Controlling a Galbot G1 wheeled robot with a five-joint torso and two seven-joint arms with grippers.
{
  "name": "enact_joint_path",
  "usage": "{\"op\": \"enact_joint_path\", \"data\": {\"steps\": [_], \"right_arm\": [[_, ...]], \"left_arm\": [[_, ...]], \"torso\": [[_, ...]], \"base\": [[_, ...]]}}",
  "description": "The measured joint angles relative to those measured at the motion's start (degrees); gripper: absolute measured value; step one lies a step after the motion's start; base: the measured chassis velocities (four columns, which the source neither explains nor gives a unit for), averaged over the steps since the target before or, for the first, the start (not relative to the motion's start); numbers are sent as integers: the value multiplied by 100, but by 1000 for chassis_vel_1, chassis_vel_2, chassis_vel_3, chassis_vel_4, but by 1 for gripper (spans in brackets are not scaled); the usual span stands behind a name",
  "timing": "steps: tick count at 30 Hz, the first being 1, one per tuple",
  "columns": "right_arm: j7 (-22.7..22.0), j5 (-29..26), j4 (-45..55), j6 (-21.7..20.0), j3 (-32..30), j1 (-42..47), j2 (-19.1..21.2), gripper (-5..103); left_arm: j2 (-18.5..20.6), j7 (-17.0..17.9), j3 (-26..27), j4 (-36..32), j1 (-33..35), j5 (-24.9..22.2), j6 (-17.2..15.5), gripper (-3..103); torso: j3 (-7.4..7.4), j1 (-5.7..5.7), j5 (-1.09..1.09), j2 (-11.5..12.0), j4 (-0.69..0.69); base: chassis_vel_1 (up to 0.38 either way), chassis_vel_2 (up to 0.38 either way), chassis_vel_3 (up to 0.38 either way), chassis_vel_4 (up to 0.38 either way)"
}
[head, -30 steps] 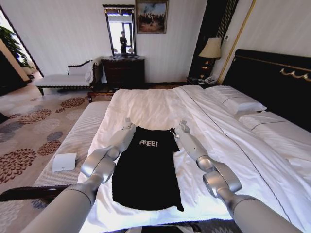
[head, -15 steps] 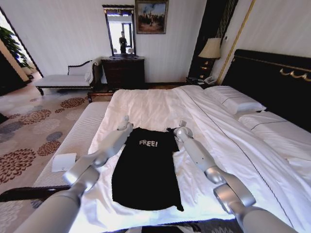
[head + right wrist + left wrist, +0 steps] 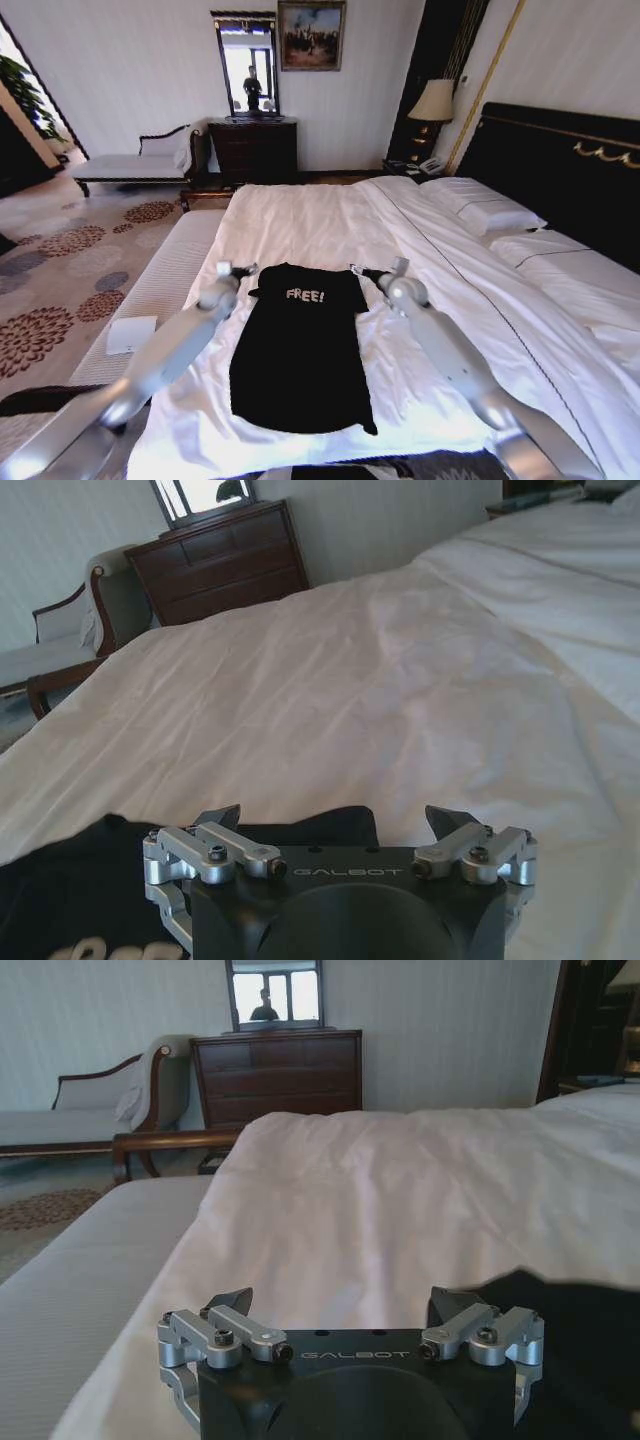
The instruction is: Fold the clothes on the bed.
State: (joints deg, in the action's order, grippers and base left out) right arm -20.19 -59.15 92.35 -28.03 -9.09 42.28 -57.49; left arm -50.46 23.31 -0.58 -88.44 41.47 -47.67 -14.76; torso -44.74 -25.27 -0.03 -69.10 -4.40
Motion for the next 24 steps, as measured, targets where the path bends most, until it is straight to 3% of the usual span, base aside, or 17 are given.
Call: {"op": "enact_joint_path", "data": {"steps": [6,9,17,24], "right_arm": [[112,117,751,34,-618,1012,199,100],[181,232,1170,58,-1038,1639,227,100],[209,463,1568,84,-1376,2383,87,100],[234,747,2140,84,-1731,3194,-111,100]], "left_arm": [[196,-112,566,-673,973,299,134,100],[184,-154,983,-1209,1660,351,166,100],[175,-446,1939,-1851,2951,766,340,100],[-258,-678,2777,-2522,4258,968,483,100]], "torso": [[0,1,2,0,1],[0,1,1,0,-5],[-1,-1,3,0,0],[0,0,3,0,-1]], "base": [[0,0,0,0],[0,0,0,0],[0,0,0,0],[0,0,0,0]]}}
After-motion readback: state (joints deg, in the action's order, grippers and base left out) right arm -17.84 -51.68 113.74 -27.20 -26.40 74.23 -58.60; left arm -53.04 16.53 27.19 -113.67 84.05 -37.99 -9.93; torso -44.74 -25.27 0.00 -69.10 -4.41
